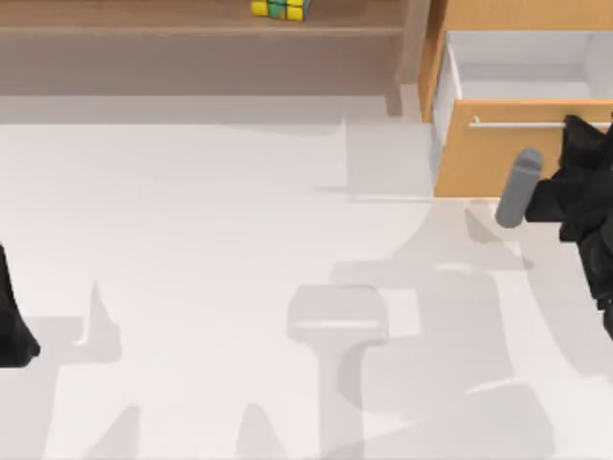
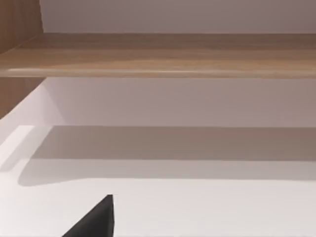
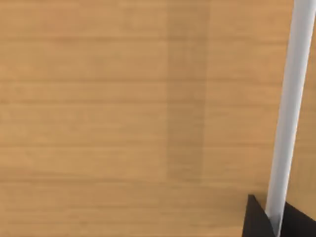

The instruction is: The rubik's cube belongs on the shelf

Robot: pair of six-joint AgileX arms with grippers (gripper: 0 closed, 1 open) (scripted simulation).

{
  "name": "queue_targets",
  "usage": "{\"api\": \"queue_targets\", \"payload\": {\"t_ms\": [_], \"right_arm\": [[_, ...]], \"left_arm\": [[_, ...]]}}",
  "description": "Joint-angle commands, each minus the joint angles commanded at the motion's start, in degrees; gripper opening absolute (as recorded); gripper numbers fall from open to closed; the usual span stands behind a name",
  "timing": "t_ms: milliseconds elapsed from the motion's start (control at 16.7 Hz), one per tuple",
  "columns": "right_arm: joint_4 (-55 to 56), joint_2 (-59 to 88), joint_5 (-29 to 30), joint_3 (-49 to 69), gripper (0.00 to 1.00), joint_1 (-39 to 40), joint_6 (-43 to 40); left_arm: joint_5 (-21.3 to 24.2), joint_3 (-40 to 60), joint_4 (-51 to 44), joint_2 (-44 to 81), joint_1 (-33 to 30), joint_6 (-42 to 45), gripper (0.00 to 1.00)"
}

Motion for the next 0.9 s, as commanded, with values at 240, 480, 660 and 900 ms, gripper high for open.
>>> {"api": "queue_targets", "payload": {"t_ms": [240,480,660,900], "right_arm": [[-3.3,2.3,-0.9,5.7,0.0,-1.0,-0.1],[-7.5,5.1,-2.2,12.3,0.0,-2.2,-0.1],[-8.8,5.9,-2.6,14.4,0.0,-2.5,-0.1],[-8.8,5.8,-2.5,14.3,0.0,-2.4,0.1]], "left_arm": [[0.0,0.0,0.0,0.0,0.0,0.0,1.0],[0.0,0.0,0.0,0.0,0.0,0.0,1.0],[0.0,0.0,0.0,0.0,0.0,0.0,1.0],[0.0,0.0,0.0,0.0,0.0,0.0,1.0]]}}
